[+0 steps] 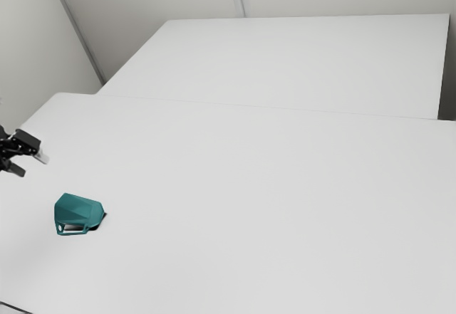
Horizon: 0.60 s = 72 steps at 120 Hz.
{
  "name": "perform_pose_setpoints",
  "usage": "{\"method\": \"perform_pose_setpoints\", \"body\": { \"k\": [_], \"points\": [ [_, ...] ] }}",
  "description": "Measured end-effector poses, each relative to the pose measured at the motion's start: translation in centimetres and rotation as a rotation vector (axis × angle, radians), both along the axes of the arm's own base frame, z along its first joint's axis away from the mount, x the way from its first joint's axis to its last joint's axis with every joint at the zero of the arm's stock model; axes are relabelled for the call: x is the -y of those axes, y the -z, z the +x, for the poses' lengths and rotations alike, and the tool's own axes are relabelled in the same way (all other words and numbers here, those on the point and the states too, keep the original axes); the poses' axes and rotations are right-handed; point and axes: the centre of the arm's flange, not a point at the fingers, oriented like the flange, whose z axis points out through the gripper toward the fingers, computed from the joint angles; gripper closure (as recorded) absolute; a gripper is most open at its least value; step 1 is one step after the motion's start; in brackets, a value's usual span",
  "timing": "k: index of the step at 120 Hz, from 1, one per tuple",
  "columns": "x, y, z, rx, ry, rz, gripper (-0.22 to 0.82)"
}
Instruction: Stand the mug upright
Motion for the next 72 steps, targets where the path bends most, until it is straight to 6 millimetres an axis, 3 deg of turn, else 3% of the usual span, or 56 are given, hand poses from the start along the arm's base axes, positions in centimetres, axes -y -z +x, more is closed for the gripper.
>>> {"method": "perform_pose_setpoints", "body": {
  "k": [36,72],
  "points": [
    [-3.7,2.1,-2.4,0.081,0.001,-0.017,0.00],
    [-5.3,6.3,-3.8,0.210,-0.008,-0.133,0.00]
  ]
}}
